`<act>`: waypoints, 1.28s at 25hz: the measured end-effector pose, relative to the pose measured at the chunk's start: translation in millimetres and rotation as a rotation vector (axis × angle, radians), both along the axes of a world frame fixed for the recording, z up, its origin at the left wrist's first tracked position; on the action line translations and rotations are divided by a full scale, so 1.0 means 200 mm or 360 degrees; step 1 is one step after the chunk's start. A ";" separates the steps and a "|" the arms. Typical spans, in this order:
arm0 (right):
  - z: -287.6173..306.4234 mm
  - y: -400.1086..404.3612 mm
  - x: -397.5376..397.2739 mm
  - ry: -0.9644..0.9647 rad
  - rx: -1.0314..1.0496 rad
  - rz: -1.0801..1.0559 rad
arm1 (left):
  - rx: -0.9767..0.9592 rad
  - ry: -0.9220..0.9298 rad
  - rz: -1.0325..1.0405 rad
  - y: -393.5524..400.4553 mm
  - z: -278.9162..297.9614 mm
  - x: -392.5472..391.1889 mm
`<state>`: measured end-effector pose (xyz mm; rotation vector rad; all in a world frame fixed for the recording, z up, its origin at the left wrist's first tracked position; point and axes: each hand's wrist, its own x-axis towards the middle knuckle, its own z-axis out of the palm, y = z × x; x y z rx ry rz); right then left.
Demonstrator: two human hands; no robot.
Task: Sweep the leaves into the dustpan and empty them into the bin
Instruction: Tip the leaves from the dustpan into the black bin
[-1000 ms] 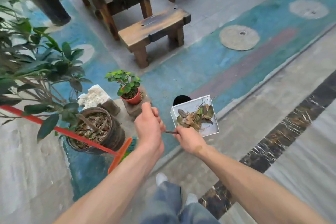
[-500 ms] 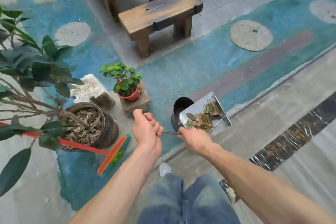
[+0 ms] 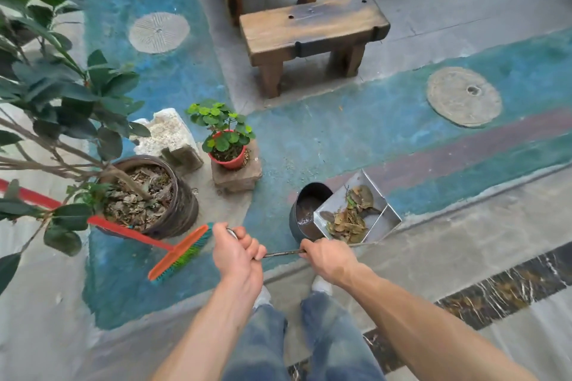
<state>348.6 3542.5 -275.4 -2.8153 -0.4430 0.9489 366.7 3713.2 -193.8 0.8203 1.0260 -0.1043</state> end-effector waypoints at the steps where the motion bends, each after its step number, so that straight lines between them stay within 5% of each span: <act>1: -0.01 0.00 0.02 -0.0009 -0.0010 0.0035 | -0.0017 0.0020 0.0036 0.01 -0.02 0.00; 25: -0.16 0.42 0.02 0.0137 -0.0245 0.0241 | -0.0260 0.0372 0.0435 0.53 -0.40 -0.21; 28: -0.17 0.44 -0.01 0.0139 -0.0274 0.0279 | 0.0071 0.0287 0.0166 0.54 -0.39 -0.23; 32: -0.20 0.46 -0.04 0.0154 -0.0297 0.0295 | 0.1214 0.0167 -0.0682 0.58 -0.38 -0.26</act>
